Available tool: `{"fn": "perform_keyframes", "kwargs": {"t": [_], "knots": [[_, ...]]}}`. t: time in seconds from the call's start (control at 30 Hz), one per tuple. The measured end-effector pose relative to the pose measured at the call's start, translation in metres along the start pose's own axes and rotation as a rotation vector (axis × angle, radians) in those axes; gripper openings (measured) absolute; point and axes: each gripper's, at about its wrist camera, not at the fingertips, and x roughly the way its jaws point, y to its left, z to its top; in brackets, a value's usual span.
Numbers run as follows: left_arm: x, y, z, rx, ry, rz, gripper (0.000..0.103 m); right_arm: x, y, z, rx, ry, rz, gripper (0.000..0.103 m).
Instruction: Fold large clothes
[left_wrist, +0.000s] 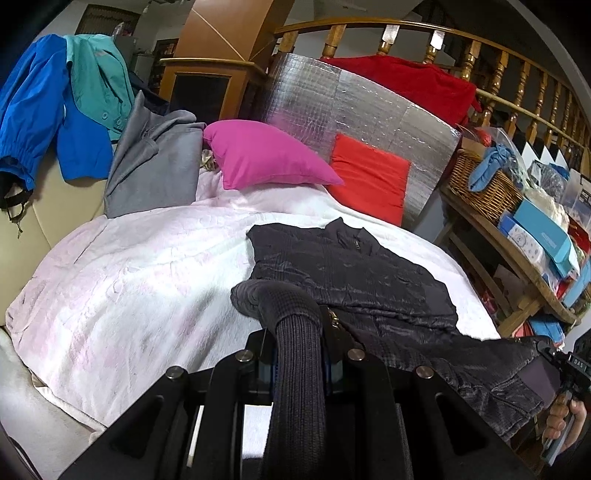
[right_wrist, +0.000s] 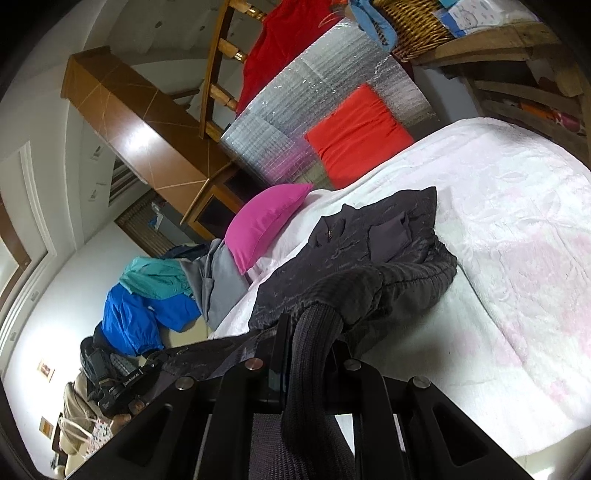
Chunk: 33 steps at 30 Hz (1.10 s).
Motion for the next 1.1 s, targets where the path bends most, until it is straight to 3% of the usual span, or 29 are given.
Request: {"fn": "perform_keyframes", "kwargs": {"t": [0.57,1.1], "knots": [[0.023,-0.009,0.025,-0.056,-0.005,0.044,0.019,0.025,0.001,0.032,0.043,-0.064,-0.042,0.012],[0.048,-0.007,0.030,-0.056,0.018,0.071,0.019,0.044,-0.004,0.041,0.048,-0.058,-0.080,0.012]]}}
